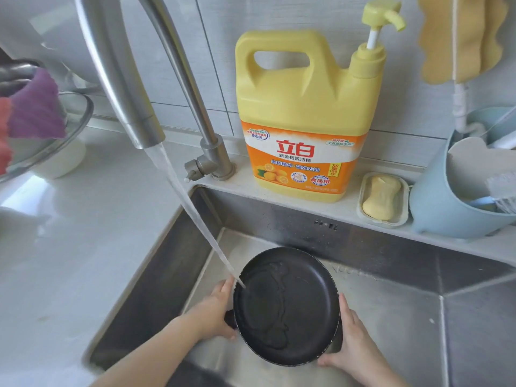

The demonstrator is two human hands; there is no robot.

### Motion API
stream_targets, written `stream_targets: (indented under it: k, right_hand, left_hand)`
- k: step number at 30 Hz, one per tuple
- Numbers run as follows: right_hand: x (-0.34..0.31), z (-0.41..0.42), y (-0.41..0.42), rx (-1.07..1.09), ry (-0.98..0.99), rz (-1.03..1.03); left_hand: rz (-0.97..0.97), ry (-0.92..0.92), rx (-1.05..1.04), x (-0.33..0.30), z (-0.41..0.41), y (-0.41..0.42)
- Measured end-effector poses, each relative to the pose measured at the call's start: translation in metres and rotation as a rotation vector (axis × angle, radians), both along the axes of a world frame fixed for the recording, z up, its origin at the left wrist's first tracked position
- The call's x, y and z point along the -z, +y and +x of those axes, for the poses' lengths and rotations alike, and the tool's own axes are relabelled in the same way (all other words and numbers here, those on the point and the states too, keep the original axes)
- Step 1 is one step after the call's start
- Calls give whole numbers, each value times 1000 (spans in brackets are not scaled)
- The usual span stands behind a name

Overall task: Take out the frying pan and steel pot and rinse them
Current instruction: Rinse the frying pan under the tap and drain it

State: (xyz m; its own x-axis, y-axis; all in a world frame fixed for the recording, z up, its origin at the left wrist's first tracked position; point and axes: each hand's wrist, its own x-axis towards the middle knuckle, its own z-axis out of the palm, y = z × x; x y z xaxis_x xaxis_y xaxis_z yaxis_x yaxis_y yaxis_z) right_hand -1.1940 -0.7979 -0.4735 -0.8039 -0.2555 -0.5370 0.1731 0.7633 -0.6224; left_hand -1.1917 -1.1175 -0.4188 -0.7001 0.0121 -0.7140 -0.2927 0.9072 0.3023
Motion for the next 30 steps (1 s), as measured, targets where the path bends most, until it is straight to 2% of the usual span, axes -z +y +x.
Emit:
stream_targets:
  k: [3,7,13,18,24,30]
  right_hand:
    - [1,-8,4,-19,-34,-47]
    - [2,-19,5,-39,-84,-94]
    - [8,-26,2,-33,-123,-138]
    - [-3,-24,4,28,-85,-256]
    - [-63,-11,7,67,-64,-434]
    - [-110,-2,27,87,-67,-452]
  left_hand:
    - [55,-76,-43,25,6,-5]
    - [205,-58,-136,44,8,-8]
    - [277,-77,-181,37,0,-2]
    - [241,-113,-77,6,-27,-9]
    - [270,-102,16,-43,-34,-17]
    - [297,-74,41,-89,-24,-7]
